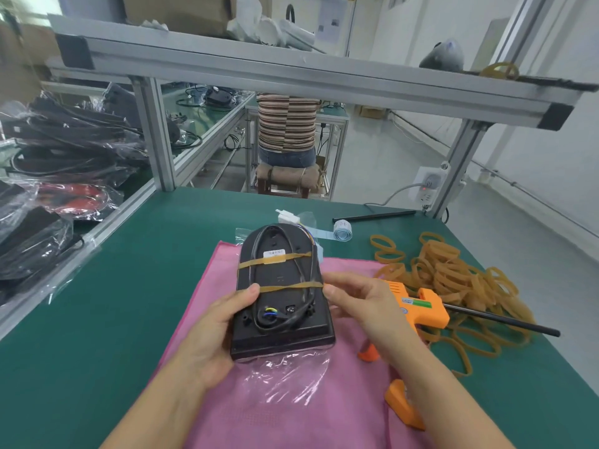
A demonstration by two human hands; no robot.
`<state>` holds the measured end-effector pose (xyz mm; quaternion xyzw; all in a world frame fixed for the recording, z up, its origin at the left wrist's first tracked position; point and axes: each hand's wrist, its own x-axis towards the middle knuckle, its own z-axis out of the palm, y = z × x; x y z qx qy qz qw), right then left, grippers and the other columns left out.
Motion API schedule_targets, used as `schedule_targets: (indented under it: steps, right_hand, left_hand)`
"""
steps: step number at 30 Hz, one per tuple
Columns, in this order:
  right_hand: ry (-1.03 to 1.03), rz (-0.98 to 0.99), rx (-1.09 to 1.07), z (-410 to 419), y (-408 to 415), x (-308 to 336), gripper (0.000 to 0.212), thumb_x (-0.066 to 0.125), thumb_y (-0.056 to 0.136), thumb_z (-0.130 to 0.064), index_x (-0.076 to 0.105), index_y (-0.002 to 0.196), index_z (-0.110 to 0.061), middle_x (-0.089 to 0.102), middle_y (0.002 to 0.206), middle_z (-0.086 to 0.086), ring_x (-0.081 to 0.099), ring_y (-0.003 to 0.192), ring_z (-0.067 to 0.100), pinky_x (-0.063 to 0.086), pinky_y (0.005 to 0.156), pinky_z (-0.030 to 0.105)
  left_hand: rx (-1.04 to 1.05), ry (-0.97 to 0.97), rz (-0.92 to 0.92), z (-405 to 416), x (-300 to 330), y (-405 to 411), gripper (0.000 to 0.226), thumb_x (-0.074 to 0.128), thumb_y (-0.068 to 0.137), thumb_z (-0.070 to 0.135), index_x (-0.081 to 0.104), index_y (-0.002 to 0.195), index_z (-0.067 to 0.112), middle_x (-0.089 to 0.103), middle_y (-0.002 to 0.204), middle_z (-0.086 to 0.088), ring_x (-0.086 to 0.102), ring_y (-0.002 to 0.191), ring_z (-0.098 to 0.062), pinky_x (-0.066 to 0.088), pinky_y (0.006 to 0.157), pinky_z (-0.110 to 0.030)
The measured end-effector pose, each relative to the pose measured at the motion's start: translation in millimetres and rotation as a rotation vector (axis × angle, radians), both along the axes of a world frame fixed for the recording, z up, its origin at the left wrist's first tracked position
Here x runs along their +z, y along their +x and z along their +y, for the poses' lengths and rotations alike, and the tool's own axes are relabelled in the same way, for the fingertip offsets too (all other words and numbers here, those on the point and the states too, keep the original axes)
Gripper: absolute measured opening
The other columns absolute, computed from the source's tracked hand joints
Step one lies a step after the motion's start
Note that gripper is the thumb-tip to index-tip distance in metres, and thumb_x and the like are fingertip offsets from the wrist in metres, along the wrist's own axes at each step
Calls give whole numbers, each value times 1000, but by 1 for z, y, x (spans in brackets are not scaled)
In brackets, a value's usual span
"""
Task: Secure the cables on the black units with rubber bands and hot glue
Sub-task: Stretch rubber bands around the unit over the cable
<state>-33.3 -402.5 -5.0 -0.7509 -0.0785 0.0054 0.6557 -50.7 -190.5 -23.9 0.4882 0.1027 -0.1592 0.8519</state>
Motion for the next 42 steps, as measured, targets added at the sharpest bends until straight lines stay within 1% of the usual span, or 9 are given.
schedule_targets:
  steps: [5, 9, 14, 17, 20, 25, 29, 36, 42]
  right_hand:
    - [-375, -351, -14, -3, -1, 0, 28, 62, 90, -4, 60, 79, -29, 62, 79, -8, 51, 71, 1, 42, 71, 17]
    - [-561, -448, -120, 3, 0, -5, 26, 52, 96, -7, 46, 78, -24, 51, 76, -8, 45, 70, 8, 36, 68, 27]
    - [-138, 7, -120, 11, -10, 2, 6, 54, 97, -17, 58, 93, -18, 65, 89, -5, 59, 84, 12, 52, 75, 35]
    - [167, 390, 136, 12, -20, 7, 38, 64, 86, -39, 62, 118, -18, 70, 111, 6, 68, 86, 17, 56, 77, 38]
    - [233, 398, 216, 15, -24, 11, 59, 74, 71, -23, 57, 126, -10, 66, 120, 13, 68, 88, 24, 55, 77, 43]
    - [286, 451, 160, 19, -23, 3, 53, 70, 77, -22, 56, 127, -10, 64, 123, 19, 63, 110, 38, 45, 97, 61]
    - [311, 451, 139, 17, -22, -4, 39, 62, 87, -7, 57, 125, -6, 63, 123, 21, 60, 114, 40, 51, 93, 56]
    - [307, 373, 190, 14, -21, -13, 44, 66, 83, -15, 59, 126, -11, 66, 122, 14, 66, 107, 29, 60, 78, 37]
    - [308, 296, 183, 17, -21, -18, 45, 67, 84, -12, 57, 129, -12, 67, 122, 10, 65, 110, 31, 59, 75, 36]
  left_hand:
    - [3, 6, -20, -3, -1, -1, 55, 65, 74, 28, 63, 121, -1, 68, 114, -25, 68, 93, -35, 57, 79, -45]
    - [13, -28, -60, -8, 0, -3, 53, 65, 72, 20, 61, 118, -7, 68, 109, -28, 72, 79, -30, 60, 73, -41]
    - [115, -22, -90, -13, 3, -3, 55, 66, 72, 16, 58, 122, -5, 67, 110, -28, 71, 75, -29, 60, 70, -41]
    - [171, -18, -122, -15, 3, -2, 56, 66, 73, 17, 55, 124, -1, 69, 110, -23, 71, 78, -28, 62, 65, -39]
    - [144, -30, -134, -14, 4, -3, 50, 65, 73, 22, 58, 119, 4, 74, 99, -15, 72, 74, -22, 58, 55, -31]
    - [63, 12, -202, -10, 1, -5, 51, 68, 74, 15, 58, 124, 12, 70, 114, -15, 71, 94, -29, 59, 67, -34]
    - [55, -15, -160, -12, -2, -3, 47, 68, 73, 15, 60, 119, 9, 72, 108, -16, 73, 86, -27, 58, 62, -33]
    - [34, -45, -69, -13, -4, 1, 32, 67, 71, 20, 65, 102, 13, 75, 93, -15, 73, 72, -26, 57, 51, -35]
    - [28, -74, -99, -8, -10, -1, 42, 67, 73, 22, 63, 114, 10, 73, 103, -17, 73, 82, -28, 58, 57, -36]
